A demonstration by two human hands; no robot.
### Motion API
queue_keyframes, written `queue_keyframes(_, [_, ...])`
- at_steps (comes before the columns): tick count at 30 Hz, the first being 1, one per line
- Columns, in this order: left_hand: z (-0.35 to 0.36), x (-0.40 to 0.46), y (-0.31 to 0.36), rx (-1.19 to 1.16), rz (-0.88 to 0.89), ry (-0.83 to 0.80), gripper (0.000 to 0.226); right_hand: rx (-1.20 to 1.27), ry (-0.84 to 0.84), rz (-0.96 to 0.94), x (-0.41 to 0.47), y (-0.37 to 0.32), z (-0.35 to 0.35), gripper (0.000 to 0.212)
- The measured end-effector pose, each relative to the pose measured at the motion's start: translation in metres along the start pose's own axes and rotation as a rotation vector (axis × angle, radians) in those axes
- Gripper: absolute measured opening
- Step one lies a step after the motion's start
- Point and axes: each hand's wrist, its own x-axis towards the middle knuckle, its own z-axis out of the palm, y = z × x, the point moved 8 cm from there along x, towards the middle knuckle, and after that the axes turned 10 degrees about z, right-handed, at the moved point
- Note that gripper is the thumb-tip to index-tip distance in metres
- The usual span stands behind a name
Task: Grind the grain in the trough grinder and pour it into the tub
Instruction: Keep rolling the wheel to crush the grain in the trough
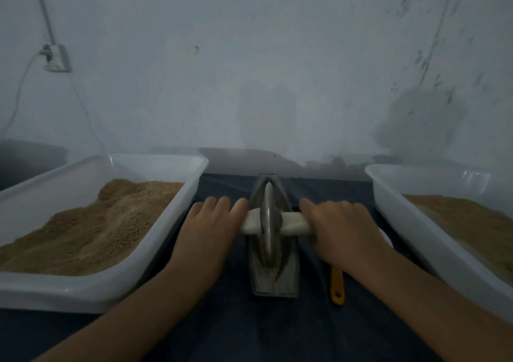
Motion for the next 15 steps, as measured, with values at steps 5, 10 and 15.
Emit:
queue_keyframes(5, [0.022,0.026,-0.013,-0.037,-0.03,0.0,0.054,0.013,-0.015,0.057,0.026,0.002,0.013,0.036])
queue_keyframes(10, [0.043,0.091,-0.034,0.003,-0.117,-0.062,0.022,0.161,-0.465,0.201,0.091,0.025,0.079,0.024])
queue_keyframes(15, [0.049,0.129,-0.034,0.058,-0.072,-0.125,0.019,0.403,-0.684,0.297,0.098,0.038,0.123,0.018])
